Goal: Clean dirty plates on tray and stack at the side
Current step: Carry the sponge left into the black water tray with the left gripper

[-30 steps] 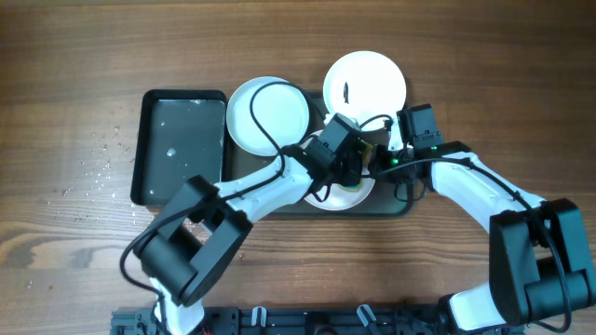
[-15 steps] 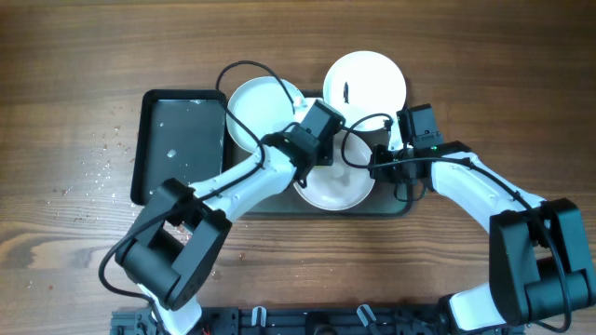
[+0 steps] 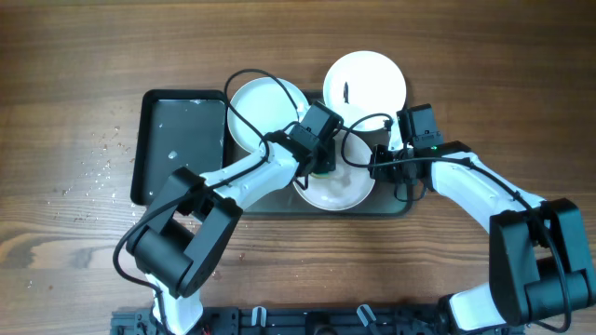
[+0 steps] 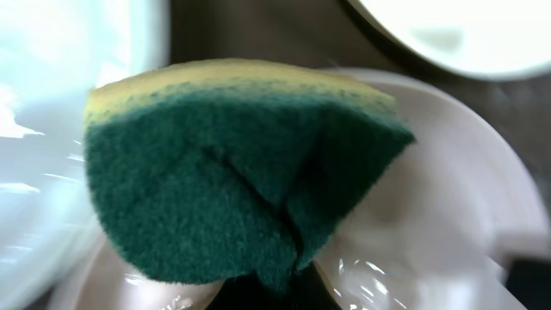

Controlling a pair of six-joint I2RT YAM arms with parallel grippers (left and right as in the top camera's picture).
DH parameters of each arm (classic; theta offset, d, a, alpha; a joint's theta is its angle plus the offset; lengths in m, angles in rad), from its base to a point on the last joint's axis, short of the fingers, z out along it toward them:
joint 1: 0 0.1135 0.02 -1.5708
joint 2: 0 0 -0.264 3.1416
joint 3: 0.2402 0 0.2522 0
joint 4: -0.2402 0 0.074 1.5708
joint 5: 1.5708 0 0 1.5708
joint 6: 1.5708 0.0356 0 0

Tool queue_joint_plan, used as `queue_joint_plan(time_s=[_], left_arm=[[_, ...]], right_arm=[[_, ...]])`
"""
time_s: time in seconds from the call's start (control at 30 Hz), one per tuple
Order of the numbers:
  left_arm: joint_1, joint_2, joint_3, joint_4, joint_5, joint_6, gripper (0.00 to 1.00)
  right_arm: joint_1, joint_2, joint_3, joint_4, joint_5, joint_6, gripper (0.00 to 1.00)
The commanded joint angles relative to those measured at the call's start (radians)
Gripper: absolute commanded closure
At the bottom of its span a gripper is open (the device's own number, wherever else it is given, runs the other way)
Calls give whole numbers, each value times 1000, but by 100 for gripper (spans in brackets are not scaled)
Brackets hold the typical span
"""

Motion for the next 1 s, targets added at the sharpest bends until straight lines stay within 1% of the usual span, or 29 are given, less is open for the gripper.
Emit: queue_joint_plan(time_s=[0.0,0.13,0.27,0.3,0.4,0.57,0.7,0.8,0.83,0.97], left_arm=[[-13,23,5,29,310,9,96],[-12,16,7,88,420,13,96],[-4,0,35,80,426,13,96],[3,-15,39,81,424,13,96],[32,-77,41,77,367,13,96],[110,-185,41,-3,172,13,96],[207,-257,40,-105,56,28,96],[289,-292,40,-167,45,68,96],[373,-310,40,-224,35,69,96],[523,-313,40,-318,35,69,96]], right_arm=[[7,-16,21,2,-35,-11,87],[7,-16,21,2,-35,-11,87],[7,-16,21,2,-35,-11,86],[7,-16,21,2,-35,-10,84],[7,-16,21,2,-35,-10,76],[7,-16,21,2,-35,-10,65],[7,-16,21,2,-35,-10,64],[7,-16,21,2,-34,-11,64],[7,-16,21,2,-34,-11,64],[7,-16,20,-6,-32,-29,64]])
